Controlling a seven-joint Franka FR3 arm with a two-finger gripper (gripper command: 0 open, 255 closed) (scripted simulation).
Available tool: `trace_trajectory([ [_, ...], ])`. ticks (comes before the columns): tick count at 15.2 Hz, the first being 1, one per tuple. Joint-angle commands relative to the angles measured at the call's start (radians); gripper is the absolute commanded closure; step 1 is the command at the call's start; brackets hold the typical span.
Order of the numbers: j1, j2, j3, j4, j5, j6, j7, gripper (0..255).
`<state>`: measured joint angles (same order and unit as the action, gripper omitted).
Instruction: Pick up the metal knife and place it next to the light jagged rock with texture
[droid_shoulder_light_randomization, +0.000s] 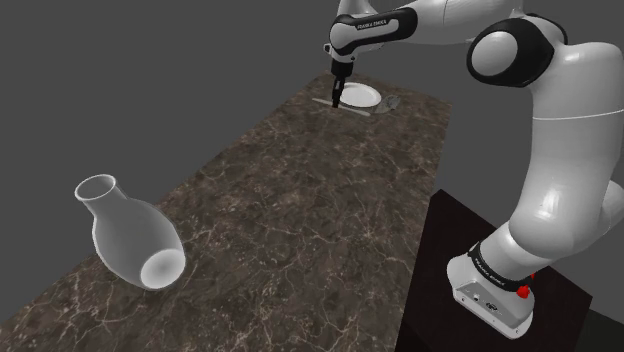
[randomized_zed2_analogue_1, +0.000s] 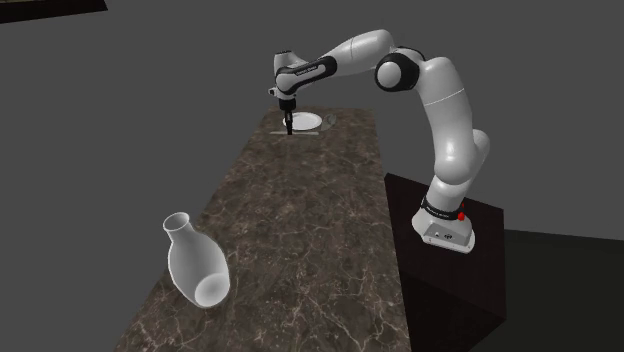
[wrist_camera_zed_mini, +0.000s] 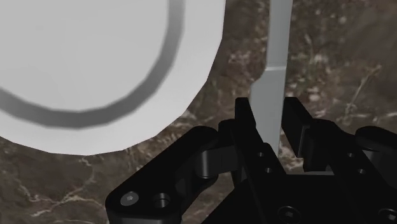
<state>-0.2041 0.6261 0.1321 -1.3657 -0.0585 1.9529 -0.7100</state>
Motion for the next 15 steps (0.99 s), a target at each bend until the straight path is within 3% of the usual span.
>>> trace_trajectory([
  [1, 0.0, 0.0, 0.0, 0.0, 0.0, 0.0, 0.0, 255],
  [3, 0.0, 0.0, 0.0, 0.0, 0.0, 0.0, 0.0, 255],
  [4, 0.0, 0.0, 0.0, 0.0, 0.0, 0.0, 0.0, 0],
  [9, 0.0, 0.0, 0.0, 0.0, 0.0, 0.0, 0.0, 0],
  [13, 0.001, -0.023, 0.002, 0.091, 0.004, -0.113, -0.003, 0],
  [15, 0.001, -0.023, 0.002, 0.09, 0.004, -0.113, -0.003, 0],
])
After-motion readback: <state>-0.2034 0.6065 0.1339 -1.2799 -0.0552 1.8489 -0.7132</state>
